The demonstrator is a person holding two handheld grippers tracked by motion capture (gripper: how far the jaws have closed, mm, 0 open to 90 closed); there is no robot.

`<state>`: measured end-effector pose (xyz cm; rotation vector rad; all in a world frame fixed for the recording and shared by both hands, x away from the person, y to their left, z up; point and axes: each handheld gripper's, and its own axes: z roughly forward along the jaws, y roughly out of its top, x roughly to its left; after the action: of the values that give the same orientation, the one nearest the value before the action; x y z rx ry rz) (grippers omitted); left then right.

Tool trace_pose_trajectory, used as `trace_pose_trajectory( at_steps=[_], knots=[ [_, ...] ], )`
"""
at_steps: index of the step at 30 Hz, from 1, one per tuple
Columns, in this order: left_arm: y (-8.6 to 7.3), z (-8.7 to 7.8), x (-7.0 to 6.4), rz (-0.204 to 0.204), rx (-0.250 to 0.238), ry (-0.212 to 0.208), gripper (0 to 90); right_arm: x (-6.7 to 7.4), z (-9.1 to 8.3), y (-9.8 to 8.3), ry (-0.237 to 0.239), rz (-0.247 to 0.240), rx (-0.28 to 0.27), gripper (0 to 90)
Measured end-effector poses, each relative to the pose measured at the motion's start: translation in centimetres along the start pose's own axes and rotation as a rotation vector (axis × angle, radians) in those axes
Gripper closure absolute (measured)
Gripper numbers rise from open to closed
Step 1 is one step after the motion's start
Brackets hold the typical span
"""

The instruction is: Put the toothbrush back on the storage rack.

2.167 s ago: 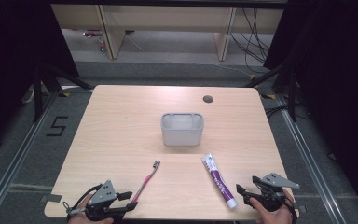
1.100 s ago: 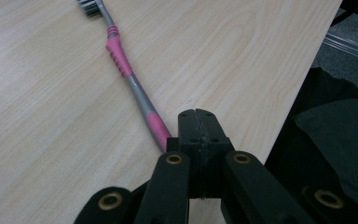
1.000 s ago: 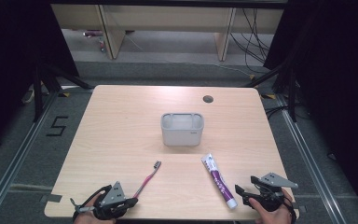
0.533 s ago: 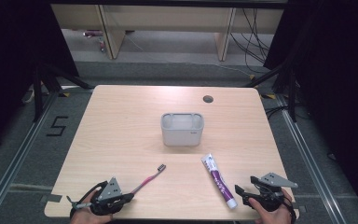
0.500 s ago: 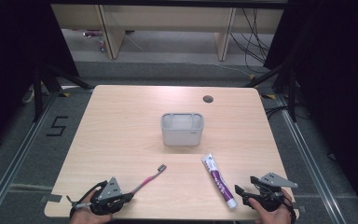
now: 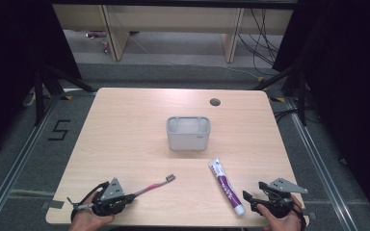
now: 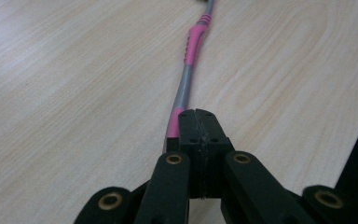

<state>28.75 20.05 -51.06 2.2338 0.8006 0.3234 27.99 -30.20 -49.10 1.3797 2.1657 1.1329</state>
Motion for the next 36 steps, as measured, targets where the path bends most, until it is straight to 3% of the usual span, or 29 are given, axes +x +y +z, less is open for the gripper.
trace_pose_trajectory(
  at_steps=[8, 10, 12, 16, 17, 22, 24, 25, 26, 36],
  knots=[
    [0.2, 0.3, 1.0, -0.01, 0.008, 0.013, 89.2, 0.0, 0.0, 0.0, 0.0, -0.002, -0.006, 25.8],
    [0.3, 0.2, 1.3, -0.004, 0.015, 0.021, 89.2, 0.3, 0.0, -0.1, 0.022, 0.046, 0.001, 25.8],
    [0.3, 0.4, 1.5, 0.004, 0.015, 0.024, 89.3, 0.3, 0.1, -0.1, 0.011, 0.048, -0.015, 25.8],
    [0.6, 0.5, 2.0, 0.012, 0.038, 0.031, 89.2, 0.3, 0.1, -0.1, 0.012, 0.048, -0.018, 25.8],
    [0.7, 0.6, 2.0, 0.0, 0.023, 0.024, 89.3, 0.3, 0.0, 0.0, 0.003, 0.042, 0.0, 25.8],
    [1.1, 1.2, 2.4, -0.001, 0.031, 0.027, 89.3, 0.2, 0.1, -0.1, 0.005, 0.039, -0.004, 25.8],
    [1.2, 1.3, 2.6, -0.002, 0.033, 0.03, 89.3, 0.0, 0.0, 0.0, -0.003, 0.0, -0.016, 25.8],
    [1.3, 1.4, 2.7, 0.002, 0.032, 0.029, 89.3, 0.3, 0.0, 0.0, 0.006, 0.04, -0.001, 25.8],
    [1.3, 1.4, 2.7, -0.002, 0.035, 0.032, 89.2, 0.3, 0.0, -0.1, 0.006, 0.046, 0.003, 25.8],
    [1.6, 1.7, 2.9, 0.004, 0.03, 0.02, 89.2, 0.2, 0.0, -0.1, 0.004, 0.036, 0.0, 25.8]
  ],
)
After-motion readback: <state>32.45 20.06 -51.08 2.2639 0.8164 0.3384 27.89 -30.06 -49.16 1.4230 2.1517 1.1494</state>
